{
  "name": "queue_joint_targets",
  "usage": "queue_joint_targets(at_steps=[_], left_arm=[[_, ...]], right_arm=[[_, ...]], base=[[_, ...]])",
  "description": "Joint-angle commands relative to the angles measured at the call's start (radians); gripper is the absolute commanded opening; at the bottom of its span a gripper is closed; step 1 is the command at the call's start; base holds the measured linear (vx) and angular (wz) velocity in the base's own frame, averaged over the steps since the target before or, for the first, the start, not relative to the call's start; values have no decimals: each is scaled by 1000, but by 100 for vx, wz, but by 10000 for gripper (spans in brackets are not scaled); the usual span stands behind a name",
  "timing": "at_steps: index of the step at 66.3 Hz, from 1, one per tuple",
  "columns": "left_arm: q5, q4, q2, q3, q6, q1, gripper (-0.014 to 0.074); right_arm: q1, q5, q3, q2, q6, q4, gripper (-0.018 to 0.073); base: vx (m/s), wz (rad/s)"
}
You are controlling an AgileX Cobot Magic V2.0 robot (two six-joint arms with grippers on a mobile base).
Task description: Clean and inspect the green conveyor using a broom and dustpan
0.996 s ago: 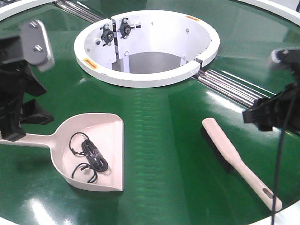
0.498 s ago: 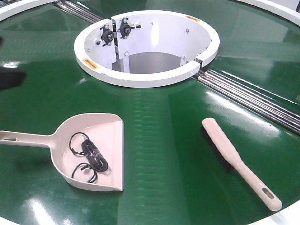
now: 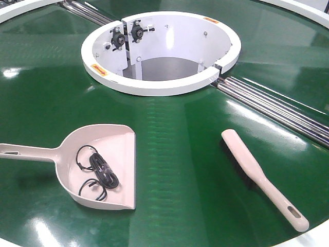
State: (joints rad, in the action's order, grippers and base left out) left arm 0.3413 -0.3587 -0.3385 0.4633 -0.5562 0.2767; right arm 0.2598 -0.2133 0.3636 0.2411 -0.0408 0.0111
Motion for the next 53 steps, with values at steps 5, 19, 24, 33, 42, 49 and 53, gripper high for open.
queue_joint_targets(at_steps=[5,19,24,33,42,49,53], left_arm=[[-204,-8,-5,-116,184,4,444],[-191,91,-9,-135,306,4,437],[-164,132,-14,-135,323,4,378],[-159,155,-15,-135,324,4,72],[-172,153,-14,-135,324,4,-8],[-170,153,-14,-135,324,4,-8],[-170,153,-14,-135,324,4,-8]], right_arm=[[2,237,-116,-24,8,11,456],[2,240,-138,-24,24,8,449],[2,234,-138,-24,25,8,388],[2,205,-138,-24,25,8,108],[2,172,-138,-24,29,7,-11],[2,171,-138,-24,29,7,-8],[2,171,-138,-24,29,7,-8]], base=[[0,0],[0,0],[0,0],[0,0],[0,0],[0,0],[0,0]])
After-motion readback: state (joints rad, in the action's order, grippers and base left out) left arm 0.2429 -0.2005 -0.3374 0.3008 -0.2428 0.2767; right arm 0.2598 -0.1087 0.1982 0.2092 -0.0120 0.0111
